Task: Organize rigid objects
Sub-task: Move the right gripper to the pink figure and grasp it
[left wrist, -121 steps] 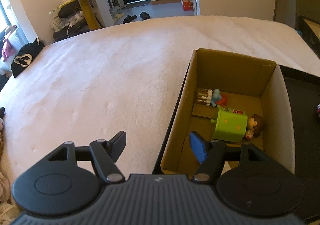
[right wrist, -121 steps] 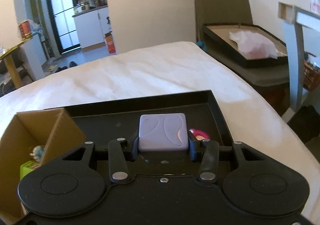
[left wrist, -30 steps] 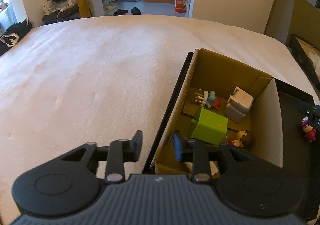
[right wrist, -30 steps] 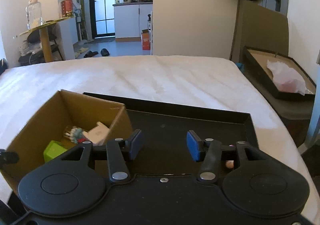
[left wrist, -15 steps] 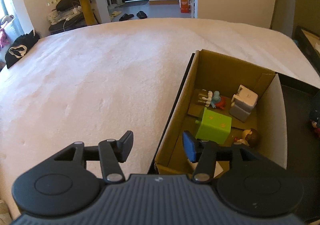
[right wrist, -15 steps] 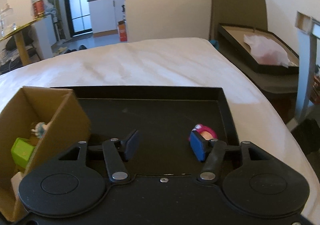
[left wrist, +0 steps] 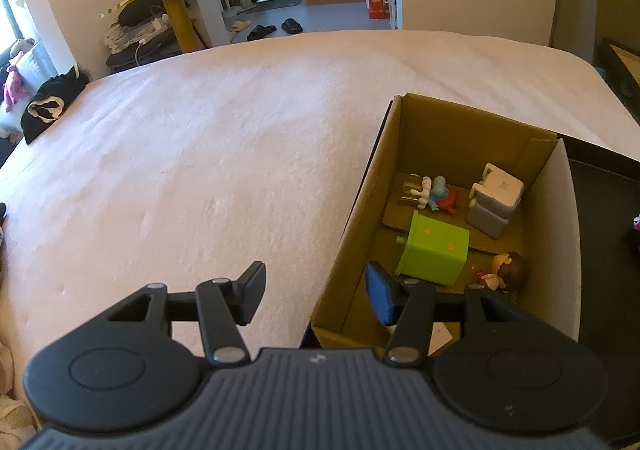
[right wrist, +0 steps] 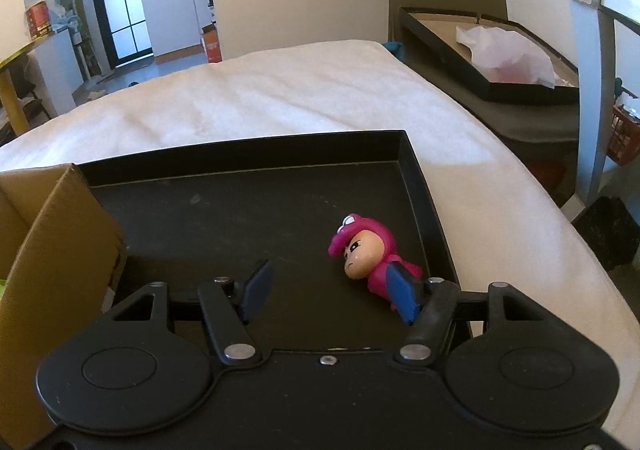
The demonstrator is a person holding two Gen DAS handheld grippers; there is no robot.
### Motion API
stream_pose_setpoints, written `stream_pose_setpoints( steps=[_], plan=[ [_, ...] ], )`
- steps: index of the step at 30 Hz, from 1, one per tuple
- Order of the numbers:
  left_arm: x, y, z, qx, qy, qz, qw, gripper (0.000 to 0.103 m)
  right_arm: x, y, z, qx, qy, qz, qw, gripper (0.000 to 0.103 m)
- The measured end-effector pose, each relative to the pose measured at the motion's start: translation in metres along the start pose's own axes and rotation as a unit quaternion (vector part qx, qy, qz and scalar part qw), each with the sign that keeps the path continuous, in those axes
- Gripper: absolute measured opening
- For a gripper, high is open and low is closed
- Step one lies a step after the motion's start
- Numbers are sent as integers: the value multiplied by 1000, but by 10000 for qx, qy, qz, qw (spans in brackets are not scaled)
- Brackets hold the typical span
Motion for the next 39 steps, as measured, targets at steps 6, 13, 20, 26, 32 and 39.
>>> stream_pose_setpoints(
  steps=[6,13,20,26,32,39],
  plan=[
    [3,1,1,4,47,78,10000,54,2,8,-6,-102,137,71,9998,55],
    [3,0,0,29,85,120,9999,54,-7,1,-9,-102,56,125,9999,43],
    [4,3,0,-18,71,105,9999,54,10,-5,9,337,-16,-351,9988,59],
    [3,4,0,-41,68,85,9999,54,20,8,9,323,69,-364,9988,76],
    [2,3,0,-12,68,71,10000,54,6,5,7,246,45,-79,9997,70],
    [3,2,0,24,77,49,10000,54,-1,-4,11,404,35,38,9992,67]
  ],
)
Point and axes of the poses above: each gripper's, at about its wrist camera, not at the fingertips, and y roughly the way its jaws point, x to its right, z to its top, the point moved 9 cm from there along y, roughly the way its jaws point, and after that the axes turned 15 degrees about -y, right-handed, at the moved point
